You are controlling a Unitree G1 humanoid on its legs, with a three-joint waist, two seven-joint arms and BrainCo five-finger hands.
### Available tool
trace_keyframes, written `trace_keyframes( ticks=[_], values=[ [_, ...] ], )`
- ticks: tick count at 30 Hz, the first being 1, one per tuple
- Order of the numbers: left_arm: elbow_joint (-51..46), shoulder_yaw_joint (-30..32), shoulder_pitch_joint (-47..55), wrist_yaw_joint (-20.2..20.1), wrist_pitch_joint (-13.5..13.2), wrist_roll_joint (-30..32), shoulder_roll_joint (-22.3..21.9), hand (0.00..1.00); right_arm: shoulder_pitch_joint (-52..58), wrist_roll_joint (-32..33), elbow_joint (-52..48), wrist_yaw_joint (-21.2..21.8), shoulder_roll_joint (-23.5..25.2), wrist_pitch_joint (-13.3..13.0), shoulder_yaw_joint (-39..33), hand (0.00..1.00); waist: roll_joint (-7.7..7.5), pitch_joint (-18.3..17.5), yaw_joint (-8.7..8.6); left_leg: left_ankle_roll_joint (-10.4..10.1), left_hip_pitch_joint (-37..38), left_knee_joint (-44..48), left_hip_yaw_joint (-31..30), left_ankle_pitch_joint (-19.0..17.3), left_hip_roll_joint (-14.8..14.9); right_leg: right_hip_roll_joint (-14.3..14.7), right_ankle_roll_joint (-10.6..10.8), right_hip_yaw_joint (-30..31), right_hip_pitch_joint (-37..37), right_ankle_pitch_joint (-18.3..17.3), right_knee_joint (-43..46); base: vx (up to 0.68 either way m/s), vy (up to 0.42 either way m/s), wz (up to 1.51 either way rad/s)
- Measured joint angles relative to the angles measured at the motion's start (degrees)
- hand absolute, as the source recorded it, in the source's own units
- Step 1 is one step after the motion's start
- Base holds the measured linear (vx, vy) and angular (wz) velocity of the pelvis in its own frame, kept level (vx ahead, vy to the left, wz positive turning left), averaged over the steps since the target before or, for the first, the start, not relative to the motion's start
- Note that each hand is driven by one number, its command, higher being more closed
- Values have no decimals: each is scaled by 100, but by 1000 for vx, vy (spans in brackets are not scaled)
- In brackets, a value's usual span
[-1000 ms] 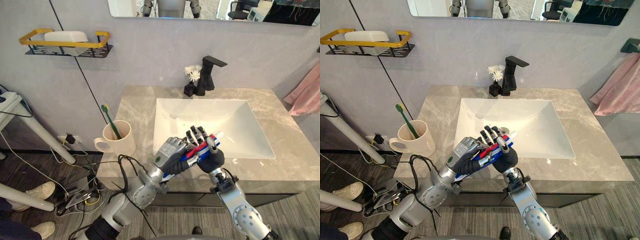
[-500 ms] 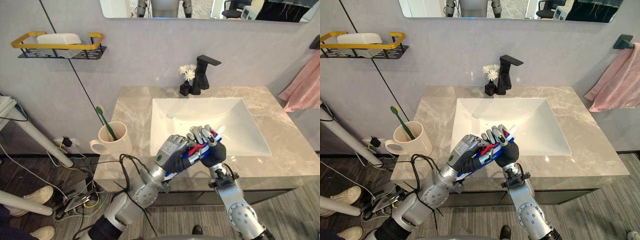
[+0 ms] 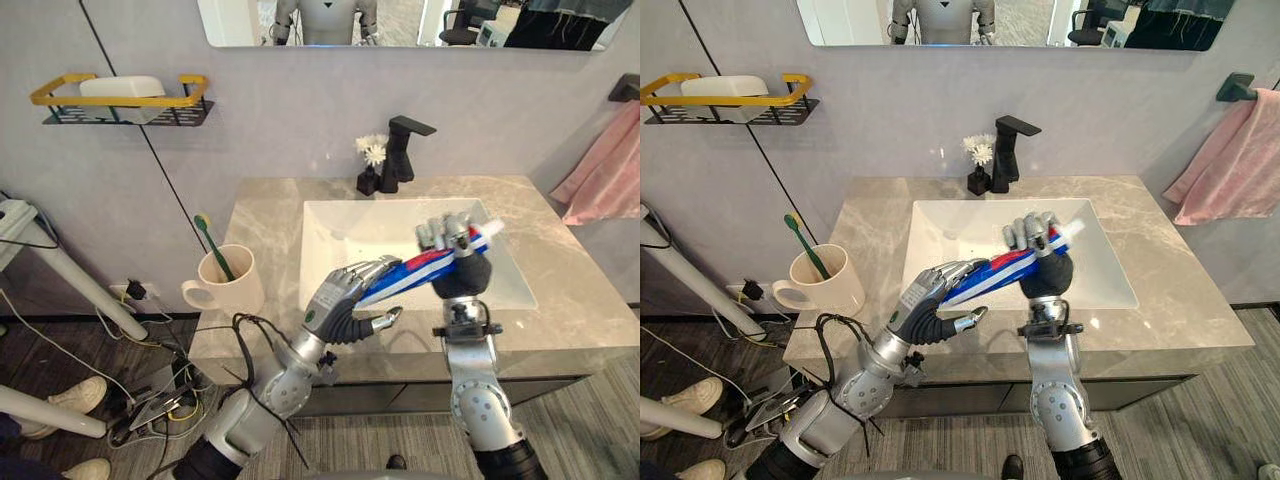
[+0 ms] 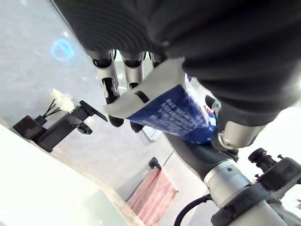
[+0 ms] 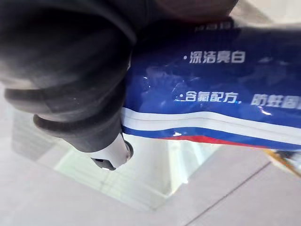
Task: Organize washtable
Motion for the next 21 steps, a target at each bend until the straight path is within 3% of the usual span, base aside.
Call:
trace_keyframes(
  ticks=[4,12,15,21],
  values=[
    [-495,384,149,24,2,-143,24,0,-95,-2,3,-92,-3,-192,-396,100,40,-4,17,0,40,-15,-11,3,1,-1,1,-21,58,0,0,-1,-4,4],
    [-1407,1172,270,250,54,-340,-65,0,-129,-148,7,-127,89,-190,-696,100,92,-24,21,1,127,-80,-101,5,2,-7,6,-149,200,-44,0,-2,-4,8],
    [-1828,1853,581,388,139,-458,-282,0,-444,-237,9,-231,89,-217,-886,100,95,-24,57,-2,132,-77,-185,8,6,-7,3,-218,262,-65,0,-8,-10,13],
    [-2383,2872,983,714,310,-614,-654,0,-1217,-507,16,-439,88,-287,-1162,100,99,-26,307,-19,109,-76,-387,27,7,-12,1,-422,371,-106,0,-7,-14,18]
  ],
)
